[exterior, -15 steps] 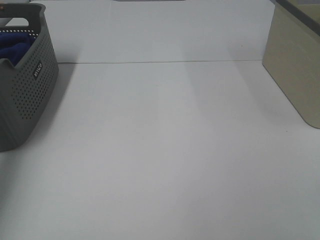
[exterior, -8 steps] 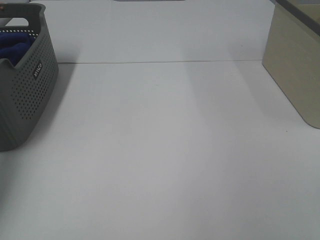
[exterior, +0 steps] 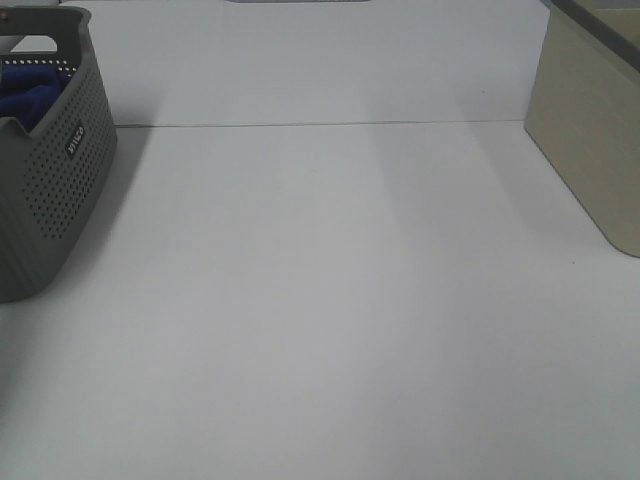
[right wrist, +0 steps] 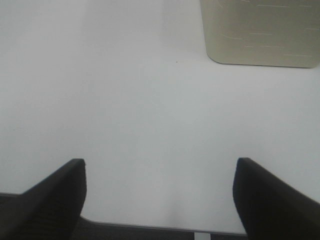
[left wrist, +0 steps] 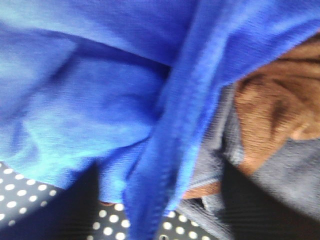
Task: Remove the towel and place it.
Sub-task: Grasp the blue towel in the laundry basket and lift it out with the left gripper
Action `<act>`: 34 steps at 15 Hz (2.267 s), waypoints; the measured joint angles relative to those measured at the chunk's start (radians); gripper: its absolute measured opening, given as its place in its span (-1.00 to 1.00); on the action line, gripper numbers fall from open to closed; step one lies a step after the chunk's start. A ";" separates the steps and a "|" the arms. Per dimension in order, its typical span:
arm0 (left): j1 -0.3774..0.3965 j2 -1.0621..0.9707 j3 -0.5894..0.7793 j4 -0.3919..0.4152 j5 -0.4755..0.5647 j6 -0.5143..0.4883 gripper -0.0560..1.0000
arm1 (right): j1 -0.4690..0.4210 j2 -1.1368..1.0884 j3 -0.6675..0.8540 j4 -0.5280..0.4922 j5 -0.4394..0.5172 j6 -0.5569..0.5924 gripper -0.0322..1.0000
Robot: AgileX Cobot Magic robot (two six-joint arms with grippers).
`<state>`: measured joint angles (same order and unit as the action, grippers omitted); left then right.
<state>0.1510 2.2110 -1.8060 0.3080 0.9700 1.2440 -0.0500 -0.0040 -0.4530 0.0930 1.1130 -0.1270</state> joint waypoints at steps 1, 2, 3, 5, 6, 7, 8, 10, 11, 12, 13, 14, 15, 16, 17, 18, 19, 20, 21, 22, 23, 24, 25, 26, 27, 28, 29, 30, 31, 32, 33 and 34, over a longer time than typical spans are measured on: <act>0.000 0.000 0.000 0.000 0.000 0.000 -0.43 | 0.000 0.000 0.000 0.000 0.000 0.000 0.58; 0.000 0.000 0.000 0.000 0.001 0.000 -0.72 | 0.000 0.000 0.000 0.000 0.000 0.000 0.58; 0.000 0.000 0.000 0.000 0.002 -0.010 -0.87 | 0.000 0.000 0.000 0.000 0.000 0.000 0.58; 0.000 0.000 0.000 0.000 0.002 -0.027 -0.89 | 0.000 0.000 0.000 0.000 0.000 0.000 0.58; 0.000 0.000 0.000 0.000 0.002 -0.034 -0.89 | 0.000 0.000 0.000 0.000 0.000 0.000 0.58; 0.000 0.000 0.000 0.000 0.002 -0.038 -0.89 | 0.000 0.000 0.000 0.000 0.000 0.000 0.58; 0.000 0.000 0.000 0.000 0.002 -0.041 -0.89 | 0.000 0.000 0.000 0.000 0.000 0.000 0.58; 0.000 -0.001 0.000 0.000 0.002 -0.044 -0.89 | 0.000 0.000 0.000 0.000 0.000 0.000 0.58; -0.001 -0.003 -0.001 0.000 0.002 -0.049 -0.89 | 0.000 0.000 0.000 0.000 0.000 0.000 0.58; -0.004 -0.005 -0.004 0.000 0.002 -0.058 -0.89 | 0.000 0.000 0.000 0.000 0.000 0.000 0.58; -0.020 -0.033 -0.033 0.000 0.004 -0.121 -0.89 | 0.000 0.000 0.000 0.000 0.000 0.000 0.58; -0.027 -0.058 -0.050 -0.007 0.004 -0.160 -0.89 | 0.000 0.000 0.000 0.000 0.000 0.000 0.58; -0.031 -0.094 -0.062 -0.017 0.005 -0.198 -0.89 | 0.000 0.000 0.000 0.000 0.000 0.000 0.58; -0.033 -0.132 -0.068 -0.022 0.007 -0.218 -0.89 | 0.000 0.000 0.000 0.000 0.000 0.000 0.58; -0.033 -0.177 -0.070 -0.027 0.017 -0.225 -0.89 | 0.000 0.000 0.000 0.000 0.000 0.000 0.58; -0.033 -0.218 -0.070 -0.034 0.034 -0.234 -0.89 | 0.000 0.000 0.000 0.000 0.000 0.000 0.58; -0.033 -0.267 -0.070 -0.049 0.053 -0.254 -0.89 | 0.000 0.000 0.000 0.000 0.000 0.000 0.58; -0.033 -0.312 -0.070 -0.060 0.058 -0.281 -0.89 | 0.000 0.000 0.000 0.000 0.000 0.000 0.58; -0.033 -0.339 -0.070 -0.069 0.059 -0.298 -0.89 | 0.000 0.000 0.000 0.000 0.000 0.000 0.58; -0.033 -0.388 -0.070 -0.080 0.059 -0.324 -0.89 | 0.000 0.000 0.000 0.000 0.000 0.000 0.58; -0.033 -0.436 -0.070 -0.095 0.059 -0.343 -0.89 | 0.000 0.000 0.000 0.000 0.000 0.000 0.58; -0.033 -0.486 -0.070 -0.117 0.059 -0.351 -0.89 | 0.000 0.000 0.000 0.000 0.000 0.000 0.58; -0.033 -0.530 -0.070 -0.135 0.055 -0.354 -0.89 | 0.000 0.000 0.000 0.000 0.000 0.000 0.58; -0.038 -0.596 -0.070 -0.158 0.037 -0.354 -0.89 | 0.000 0.000 0.000 0.000 0.000 0.000 0.58; -0.048 -0.628 -0.070 -0.160 0.022 -0.354 -0.89 | 0.000 0.000 0.000 0.000 0.000 0.000 0.58; -0.048 -0.628 -0.070 -0.160 0.022 -0.354 -0.89 | 0.000 0.000 0.000 0.000 0.000 0.000 0.58; -0.100 -0.687 -0.070 -0.160 -0.010 -0.354 -0.89 | 0.000 0.000 -0.001 0.022 -0.001 -0.002 0.58; -0.140 -0.713 -0.070 -0.161 -0.031 -0.354 -0.89 | 0.000 0.000 -0.004 0.055 -0.009 -0.021 0.58; -0.191 -0.741 -0.070 -0.161 -0.056 -0.354 -0.89 | 0.000 0.000 -0.009 0.073 -0.016 -0.037 0.58; -0.218 -0.753 -0.070 -0.161 -0.071 -0.354 -0.89 | 0.000 0.006 -0.019 0.139 -0.043 -0.105 0.58; -0.267 -0.772 -0.070 -0.161 -0.096 -0.354 -0.89 | 0.000 0.028 -0.022 0.226 -0.075 -0.181 0.58; -0.315 -0.786 -0.070 -0.163 -0.112 -0.354 -0.89 | 0.000 0.060 -0.023 0.320 -0.102 -0.270 0.57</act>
<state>-0.1640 1.4250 -1.8760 0.1450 0.8580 0.8900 -0.0500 0.0560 -0.4760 0.4130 1.0110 -0.3970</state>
